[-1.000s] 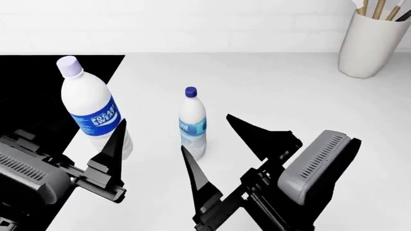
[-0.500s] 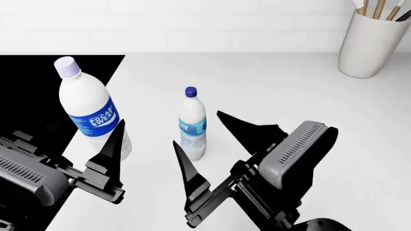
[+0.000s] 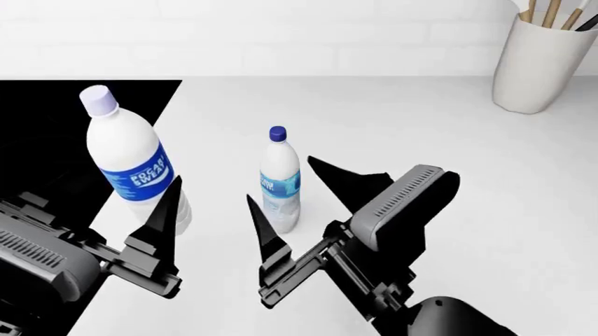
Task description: Move the drinks to the dining counter.
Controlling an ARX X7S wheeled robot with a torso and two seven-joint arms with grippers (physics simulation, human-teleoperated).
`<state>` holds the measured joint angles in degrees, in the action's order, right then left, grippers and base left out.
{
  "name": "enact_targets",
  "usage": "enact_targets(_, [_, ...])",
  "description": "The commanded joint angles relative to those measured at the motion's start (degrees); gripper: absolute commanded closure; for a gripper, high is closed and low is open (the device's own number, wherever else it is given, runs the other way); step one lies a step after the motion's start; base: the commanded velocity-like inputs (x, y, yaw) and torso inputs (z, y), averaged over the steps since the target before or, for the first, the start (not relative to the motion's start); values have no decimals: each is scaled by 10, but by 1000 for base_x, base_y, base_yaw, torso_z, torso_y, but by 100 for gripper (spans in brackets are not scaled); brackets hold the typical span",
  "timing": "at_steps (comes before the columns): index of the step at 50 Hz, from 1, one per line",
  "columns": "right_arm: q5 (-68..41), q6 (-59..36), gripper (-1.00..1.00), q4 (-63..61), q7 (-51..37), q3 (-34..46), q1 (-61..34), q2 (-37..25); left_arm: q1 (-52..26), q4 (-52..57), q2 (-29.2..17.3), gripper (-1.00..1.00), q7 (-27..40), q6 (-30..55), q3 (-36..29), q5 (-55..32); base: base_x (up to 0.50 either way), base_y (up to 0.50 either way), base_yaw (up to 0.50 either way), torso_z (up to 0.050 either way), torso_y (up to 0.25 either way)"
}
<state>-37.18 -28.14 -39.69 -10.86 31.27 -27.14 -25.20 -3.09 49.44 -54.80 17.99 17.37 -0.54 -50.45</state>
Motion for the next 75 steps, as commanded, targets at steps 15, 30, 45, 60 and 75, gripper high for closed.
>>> enact_targets(15, [22, -3, -100, 60, -9, 15, -32, 33, 1, -1, -1, 100, 2, -6, 3, -4, 0, 0, 0, 0, 0])
enact_targets(30, [30, 9, -100, 93, -2, 24, -34, 43, 3, -2, 1, 100, 0, -8, -1, 1, 0, 0, 0, 0, 1])
enact_targets(45, [32, 11, -100, 121, 2, 30, -45, 54, 6, -3, 0, 100, -1, -10, -1, 3, 0, 0, 0, 0, 0])
enact_targets(60, [31, 13, -100, 152, 6, 30, -62, 65, 6, -4, -1, 100, -2, -12, -2, 3, 0, 0, 0, 0, 1])
enact_targets(75, [39, 21, 100, 166, 13, 44, -55, 65, 10, -5, 0, 100, -5, -15, -3, 5, 0, 0, 0, 1, 0])
